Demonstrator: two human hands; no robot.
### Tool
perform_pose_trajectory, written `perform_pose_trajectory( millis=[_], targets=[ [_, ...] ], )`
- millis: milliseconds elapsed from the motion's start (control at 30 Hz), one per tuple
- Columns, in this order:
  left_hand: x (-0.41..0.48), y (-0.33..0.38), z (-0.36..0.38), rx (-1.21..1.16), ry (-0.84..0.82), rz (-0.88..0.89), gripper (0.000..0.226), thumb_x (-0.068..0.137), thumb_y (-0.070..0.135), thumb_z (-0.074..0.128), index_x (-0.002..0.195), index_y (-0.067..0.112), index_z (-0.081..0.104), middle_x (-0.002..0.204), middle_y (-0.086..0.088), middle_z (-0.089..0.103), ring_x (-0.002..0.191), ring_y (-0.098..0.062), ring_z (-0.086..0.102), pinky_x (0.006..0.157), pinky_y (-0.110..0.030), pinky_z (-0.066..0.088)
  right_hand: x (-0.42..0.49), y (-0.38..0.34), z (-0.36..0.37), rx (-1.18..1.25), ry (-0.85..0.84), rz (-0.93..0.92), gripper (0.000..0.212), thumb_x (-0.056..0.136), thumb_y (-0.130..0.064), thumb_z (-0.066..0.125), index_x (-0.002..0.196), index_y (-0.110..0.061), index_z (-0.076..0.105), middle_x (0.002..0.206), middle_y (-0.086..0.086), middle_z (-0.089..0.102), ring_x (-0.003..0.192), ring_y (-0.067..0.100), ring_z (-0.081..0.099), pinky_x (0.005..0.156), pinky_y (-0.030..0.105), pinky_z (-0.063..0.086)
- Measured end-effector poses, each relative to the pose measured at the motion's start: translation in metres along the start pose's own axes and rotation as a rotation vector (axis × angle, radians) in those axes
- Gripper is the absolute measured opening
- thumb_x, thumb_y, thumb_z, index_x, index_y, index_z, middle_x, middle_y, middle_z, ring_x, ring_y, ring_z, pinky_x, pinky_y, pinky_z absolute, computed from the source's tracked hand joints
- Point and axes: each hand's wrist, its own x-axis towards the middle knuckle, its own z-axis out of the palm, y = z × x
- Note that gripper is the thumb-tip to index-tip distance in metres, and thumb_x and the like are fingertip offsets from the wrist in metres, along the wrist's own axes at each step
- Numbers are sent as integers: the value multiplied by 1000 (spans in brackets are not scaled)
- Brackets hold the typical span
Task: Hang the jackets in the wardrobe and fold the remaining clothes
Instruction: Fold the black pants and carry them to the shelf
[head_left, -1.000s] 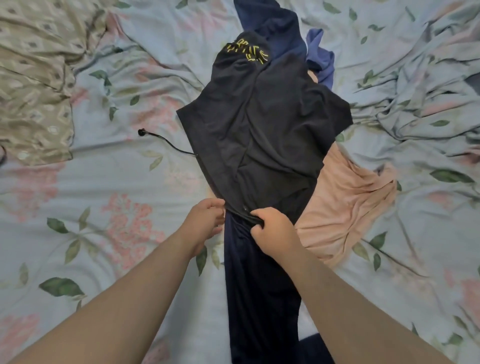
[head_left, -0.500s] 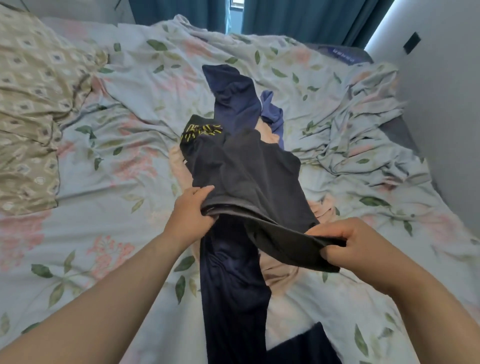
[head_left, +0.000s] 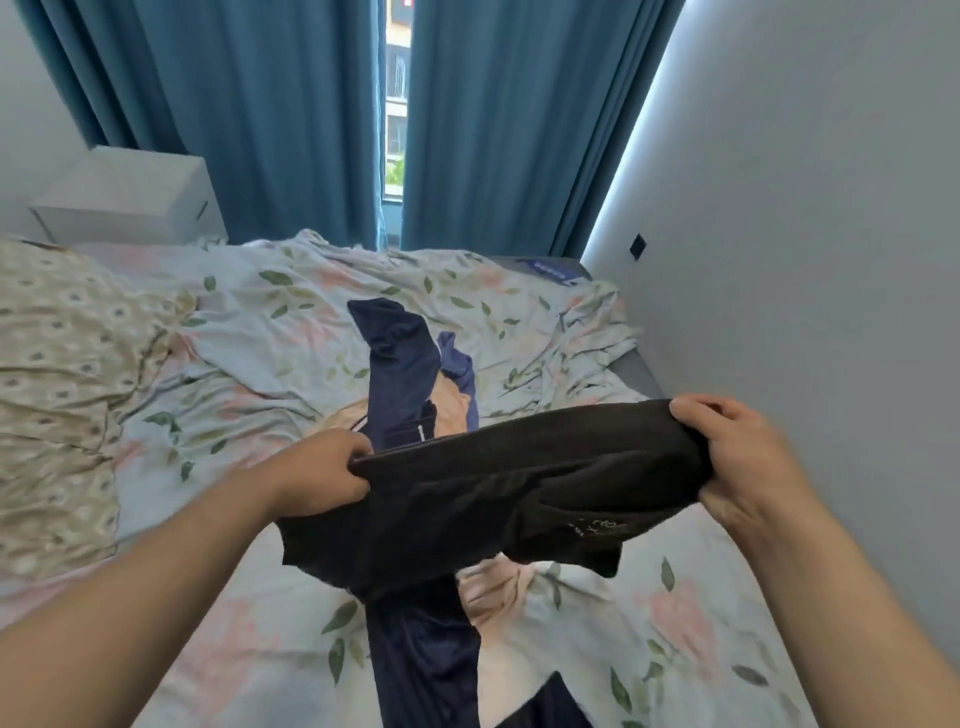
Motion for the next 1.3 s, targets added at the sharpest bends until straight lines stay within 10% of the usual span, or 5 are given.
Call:
perform_pose_trajectory(
  millis=[233,400,600,900,1300],
  targets=[
    [-61,68,-95,45,81,102,27,99,44,51,86,23,62,91,1,65,84,-15,60,71,-31,45,-75,-102,-32,153,-95,-44,8,93,-2,61,99,-1,65,92,16,71,75,22,71,61,29,60],
    [-99,125,-136,-596,-177,181,42,64,10,71,103,-2,65,96,-23,71,81,-32,70,68,-35,54,-123,-153,-70,201,-74,-71,18,90,5,58,105,5,68,98,20,74,83,26,74,71,33,62],
    [-130,190,-147,-812,-262,384,44,61,3,83,102,-4,71,97,-26,71,78,-29,71,63,-30,59,-151,-178,-122,337,2,-143,12,92,-1,60,101,4,68,96,18,75,82,25,74,71,36,61],
    [-144,289,-118,-467,47,470,30,79,0,74,92,27,79,82,-9,76,61,-19,68,47,-22,45,-143,-189,-227,241,-14,-300,11,93,-4,61,99,1,70,91,14,76,81,23,75,58,29,59],
    [-119,359,-4,-134,276,197,12,67,7,82,67,11,71,55,3,60,57,-16,55,54,-25,38,-58,-149,-392,-123,29,-277,13,86,1,68,95,-6,73,89,8,77,78,21,75,62,28,58]
  ],
)
